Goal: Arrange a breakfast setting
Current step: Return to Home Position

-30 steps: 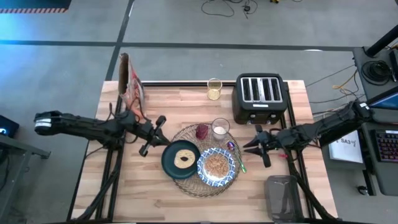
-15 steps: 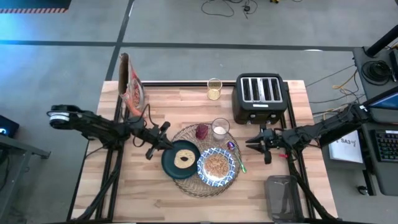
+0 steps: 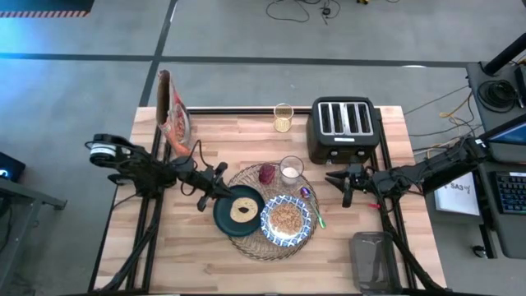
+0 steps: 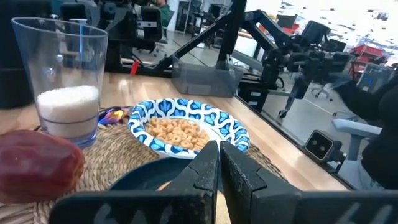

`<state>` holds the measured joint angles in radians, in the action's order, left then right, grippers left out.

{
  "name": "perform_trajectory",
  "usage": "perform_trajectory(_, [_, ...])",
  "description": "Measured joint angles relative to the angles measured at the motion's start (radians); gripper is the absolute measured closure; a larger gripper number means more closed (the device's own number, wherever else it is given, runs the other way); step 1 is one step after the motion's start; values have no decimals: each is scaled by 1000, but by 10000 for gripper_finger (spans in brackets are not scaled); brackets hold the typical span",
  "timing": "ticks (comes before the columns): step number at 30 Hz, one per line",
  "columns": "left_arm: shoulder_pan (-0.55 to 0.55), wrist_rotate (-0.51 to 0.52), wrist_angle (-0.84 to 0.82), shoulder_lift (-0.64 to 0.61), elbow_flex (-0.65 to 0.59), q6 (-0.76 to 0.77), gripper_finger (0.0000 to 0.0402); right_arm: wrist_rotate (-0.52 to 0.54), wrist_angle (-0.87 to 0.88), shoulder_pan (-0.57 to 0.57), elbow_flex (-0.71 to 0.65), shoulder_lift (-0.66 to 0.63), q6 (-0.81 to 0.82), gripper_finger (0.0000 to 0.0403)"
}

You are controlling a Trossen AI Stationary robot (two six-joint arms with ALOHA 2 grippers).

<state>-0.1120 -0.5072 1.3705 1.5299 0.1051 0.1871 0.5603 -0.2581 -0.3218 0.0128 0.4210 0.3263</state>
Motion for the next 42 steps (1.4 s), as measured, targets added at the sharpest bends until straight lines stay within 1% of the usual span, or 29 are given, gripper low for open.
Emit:
perform_trajectory(16, [-5, 4, -28, -6, -4, 19, 402, -2, 0, 0, 4, 0, 13, 323])
perform_trajectory(17, [-7, 27, -27, -7, -11, 34, 402, -2, -1, 0, 5, 0, 13, 323])
perform_trajectory(20, [-11, 167, -35, -7, -23, 74, 402, -2, -1, 0, 6, 1, 13, 323])
perform_trajectory(21, [-11, 192, -39, -7, -23, 86, 402, -2, -1, 0, 6, 1, 13, 323])
perform_trajectory(32, [-11, 191, -8, -6, 0, 93, 402, -2, -1, 0, 8, 0, 13, 323])
perform_trajectory(35, [-14, 204, -66, -6, -1, 117, 402, -2, -1, 0, 8, 0, 13, 323])
perform_trajectory(37, [-14, 209, -74, -11, 3, 117, 402, -2, -1, 0, 9, 0, 13, 323])
perform_trajectory(40, [-14, 210, -120, -53, 8, 116, 402, -2, -1, 0, 9, 0, 13, 323])
perform_trajectory(42, [-14, 210, -165, -115, 8, 115, 402, -2, -1, 0, 9, 0, 13, 323])
